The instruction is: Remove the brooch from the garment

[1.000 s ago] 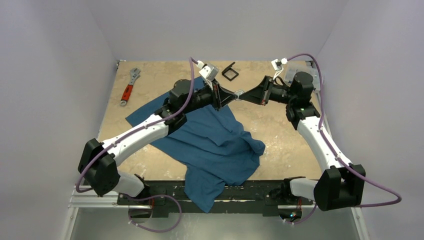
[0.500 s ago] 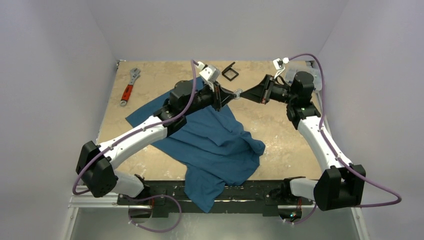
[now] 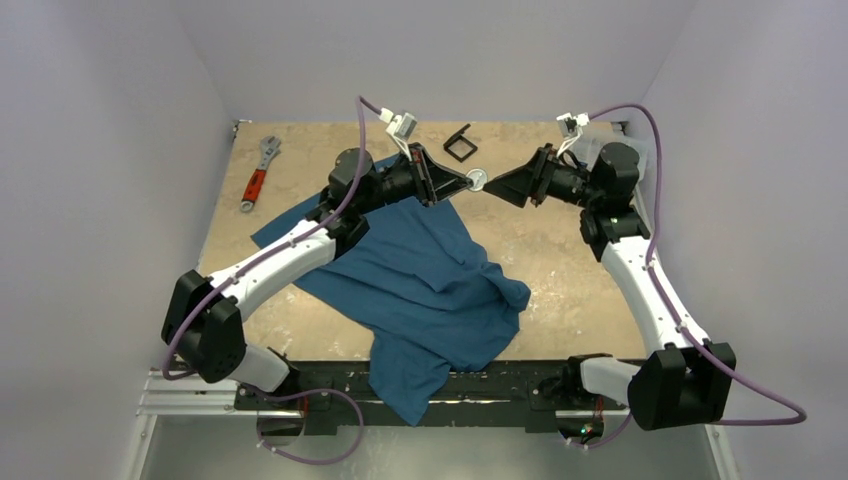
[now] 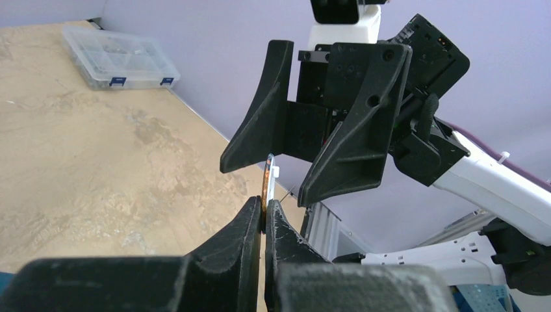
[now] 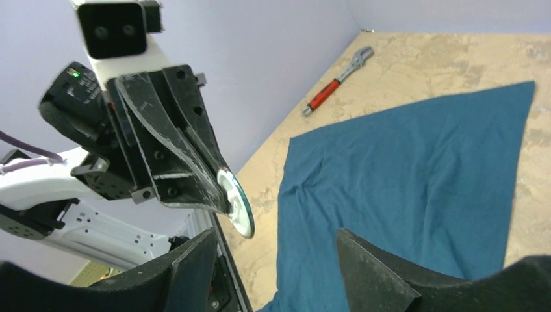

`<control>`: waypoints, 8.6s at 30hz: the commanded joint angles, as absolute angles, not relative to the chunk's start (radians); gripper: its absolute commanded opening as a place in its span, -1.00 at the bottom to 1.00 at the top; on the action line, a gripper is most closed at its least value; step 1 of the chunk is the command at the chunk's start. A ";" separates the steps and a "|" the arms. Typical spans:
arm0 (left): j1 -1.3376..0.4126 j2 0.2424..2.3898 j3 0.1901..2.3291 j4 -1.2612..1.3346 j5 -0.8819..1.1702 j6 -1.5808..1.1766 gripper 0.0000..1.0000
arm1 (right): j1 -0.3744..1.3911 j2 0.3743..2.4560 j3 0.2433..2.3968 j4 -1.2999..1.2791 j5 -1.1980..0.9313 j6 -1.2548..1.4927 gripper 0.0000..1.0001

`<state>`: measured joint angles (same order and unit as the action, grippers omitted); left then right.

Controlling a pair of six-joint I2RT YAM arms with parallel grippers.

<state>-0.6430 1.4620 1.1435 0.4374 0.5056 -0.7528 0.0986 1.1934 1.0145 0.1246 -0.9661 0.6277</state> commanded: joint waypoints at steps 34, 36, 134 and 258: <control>-0.661 1.471 1.179 0.547 0.590 -0.777 -1.00 | 0.148 1.210 1.043 0.317 -1.018 0.695 -0.39; -0.662 1.469 1.177 0.545 0.588 -0.769 -1.00 | 0.149 1.213 1.044 0.327 -1.013 0.709 -0.38; -0.870 1.223 0.845 0.480 0.417 1.473 -1.00 | 0.055 1.294 1.376 -0.684 -1.097 0.121 0.35; 0.064 1.103 1.384 -0.609 0.639 -0.040 0.71 | 0.058 2.275 1.672 0.207 -0.886 0.707 -1.00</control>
<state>0.0467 1.1362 1.4006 -0.6025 0.5762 0.0082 0.0669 2.2467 1.5646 0.2596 -0.9493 0.7780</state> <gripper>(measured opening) 0.856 0.015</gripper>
